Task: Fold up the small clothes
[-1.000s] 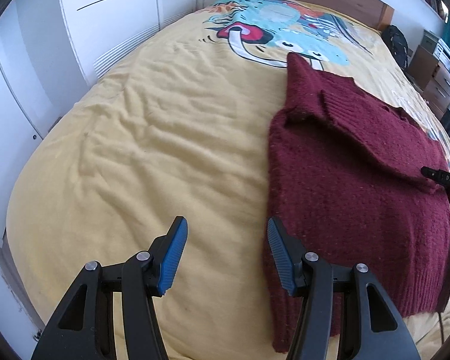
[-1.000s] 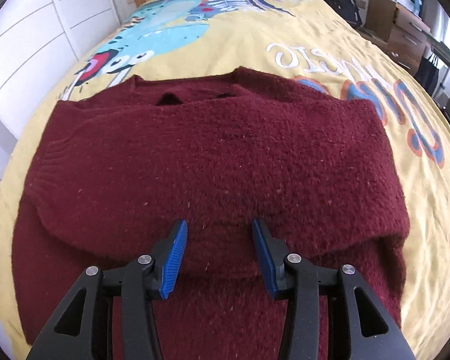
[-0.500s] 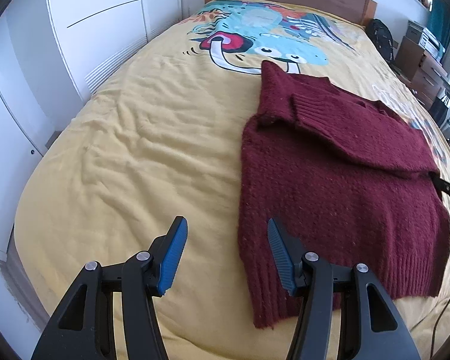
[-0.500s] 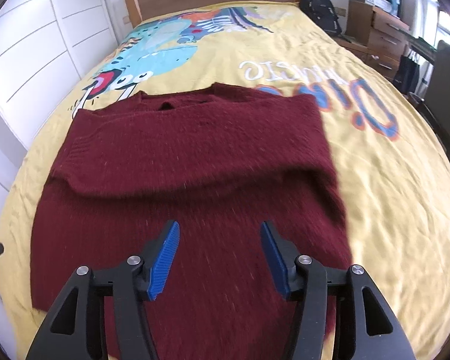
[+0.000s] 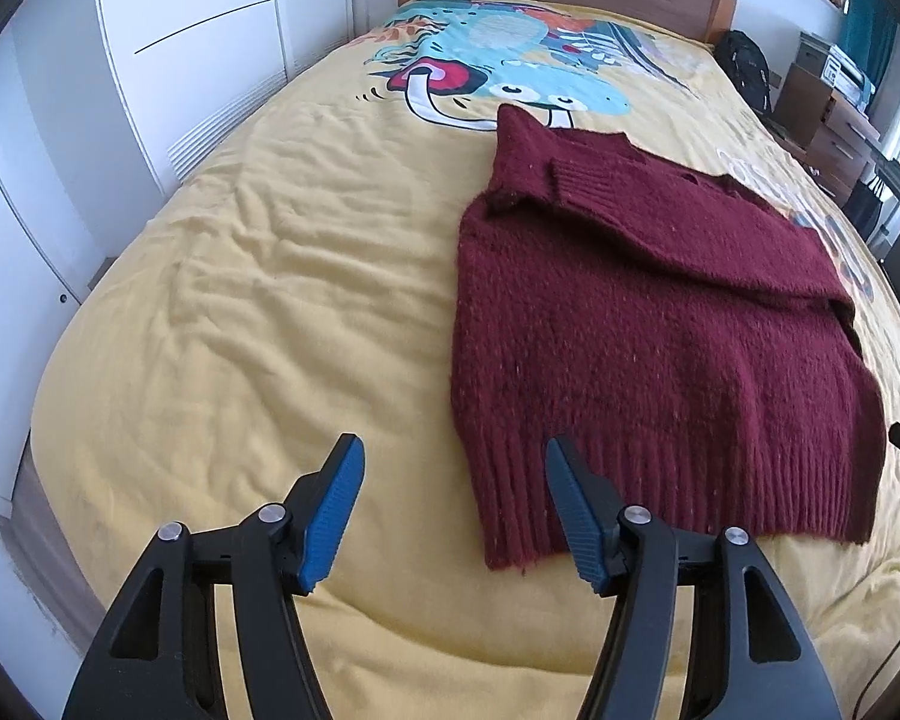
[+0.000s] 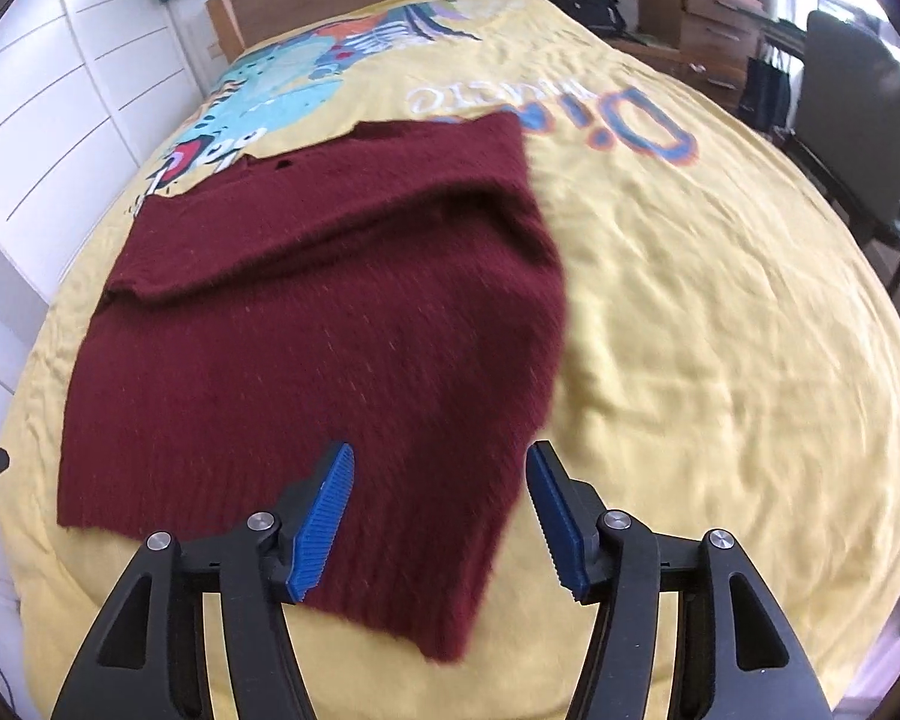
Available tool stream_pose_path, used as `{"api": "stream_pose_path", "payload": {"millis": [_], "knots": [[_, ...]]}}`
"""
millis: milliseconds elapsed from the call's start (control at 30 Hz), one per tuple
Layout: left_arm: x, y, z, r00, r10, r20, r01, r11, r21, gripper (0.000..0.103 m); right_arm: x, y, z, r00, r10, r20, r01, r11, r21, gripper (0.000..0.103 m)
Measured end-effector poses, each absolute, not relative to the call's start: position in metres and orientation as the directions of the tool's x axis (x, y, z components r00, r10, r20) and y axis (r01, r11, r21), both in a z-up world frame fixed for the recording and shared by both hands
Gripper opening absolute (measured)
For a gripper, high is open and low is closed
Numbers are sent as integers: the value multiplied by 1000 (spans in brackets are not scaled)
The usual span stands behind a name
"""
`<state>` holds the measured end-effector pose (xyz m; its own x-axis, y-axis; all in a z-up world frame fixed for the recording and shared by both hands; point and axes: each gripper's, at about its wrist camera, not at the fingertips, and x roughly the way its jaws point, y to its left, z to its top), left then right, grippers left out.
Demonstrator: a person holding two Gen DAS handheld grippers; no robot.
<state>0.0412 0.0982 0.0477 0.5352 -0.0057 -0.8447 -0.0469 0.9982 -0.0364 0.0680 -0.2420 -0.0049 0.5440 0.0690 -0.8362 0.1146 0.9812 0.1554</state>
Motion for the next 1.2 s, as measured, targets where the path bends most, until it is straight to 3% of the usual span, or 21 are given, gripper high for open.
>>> {"api": "stream_pose_path", "payload": {"millis": [500,1200], "knots": [[18,94,25,488,-30,-872,-40,998,-57,61,26,-248,-35,510,111,-853,155,964,218,68],[45,107,-9,436,-51,-899,-89,991,-99,63,48,-231,-51,458,143,-877,122,967,222,71]]}}
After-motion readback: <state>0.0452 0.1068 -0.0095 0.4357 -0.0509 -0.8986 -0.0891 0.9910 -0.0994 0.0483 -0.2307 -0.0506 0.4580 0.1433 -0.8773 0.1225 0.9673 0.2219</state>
